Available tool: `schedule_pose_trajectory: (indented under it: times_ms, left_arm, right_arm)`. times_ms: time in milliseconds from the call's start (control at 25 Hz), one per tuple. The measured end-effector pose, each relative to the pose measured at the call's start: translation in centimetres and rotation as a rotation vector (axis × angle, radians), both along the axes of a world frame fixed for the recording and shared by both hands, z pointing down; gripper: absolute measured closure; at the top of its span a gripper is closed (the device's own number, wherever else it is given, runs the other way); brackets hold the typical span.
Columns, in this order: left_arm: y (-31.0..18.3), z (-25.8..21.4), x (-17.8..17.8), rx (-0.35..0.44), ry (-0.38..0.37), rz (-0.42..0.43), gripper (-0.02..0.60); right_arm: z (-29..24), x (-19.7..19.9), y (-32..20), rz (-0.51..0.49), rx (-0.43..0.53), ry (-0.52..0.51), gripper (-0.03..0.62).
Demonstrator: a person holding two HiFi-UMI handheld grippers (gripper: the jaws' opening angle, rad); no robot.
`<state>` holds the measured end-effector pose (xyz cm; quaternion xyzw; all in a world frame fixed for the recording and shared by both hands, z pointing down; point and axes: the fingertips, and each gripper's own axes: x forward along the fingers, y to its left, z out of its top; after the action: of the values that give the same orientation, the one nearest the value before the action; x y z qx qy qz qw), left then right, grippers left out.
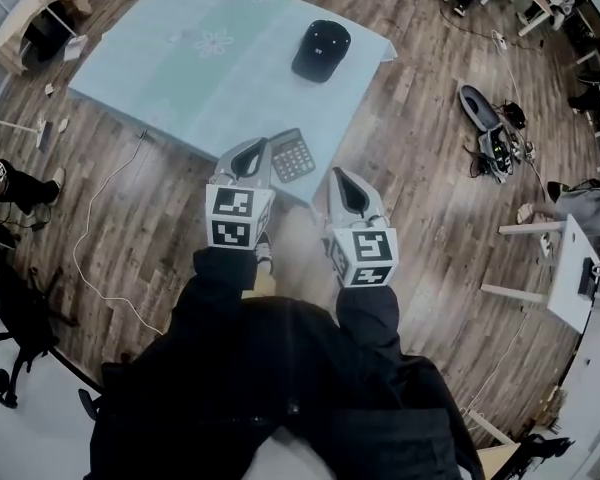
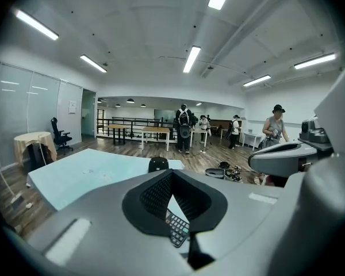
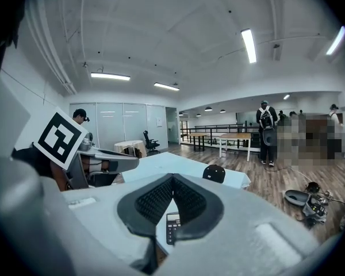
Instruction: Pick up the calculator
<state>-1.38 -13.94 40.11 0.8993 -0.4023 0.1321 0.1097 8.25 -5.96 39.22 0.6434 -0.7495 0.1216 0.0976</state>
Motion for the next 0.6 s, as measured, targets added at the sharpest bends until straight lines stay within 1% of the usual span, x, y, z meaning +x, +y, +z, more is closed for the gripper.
schedule_pose_trajectory:
  times_ms: [240, 400, 600]
  left_arm:
    - [-3.1, 1.6, -0.5, -0.033, -0.009, 0.019, 0.580]
    - [-5.1, 1.9, -0.7, -0.058, 0.003, 0.035, 0.580]
    - [-6.9, 3.1, -0.2, -0.092, 0.005, 0.052, 0.580]
  right_arm:
    - [1.4, -1.3, -3.9, -0.016, -0.040, -0.001, 0.592]
    - [1.8, -2.3, -6.2, -0.032, -0.063, 0.008, 0.592]
    - [2.8, -2.7, -7.8, -0.046, -0.098, 0.016, 0.592]
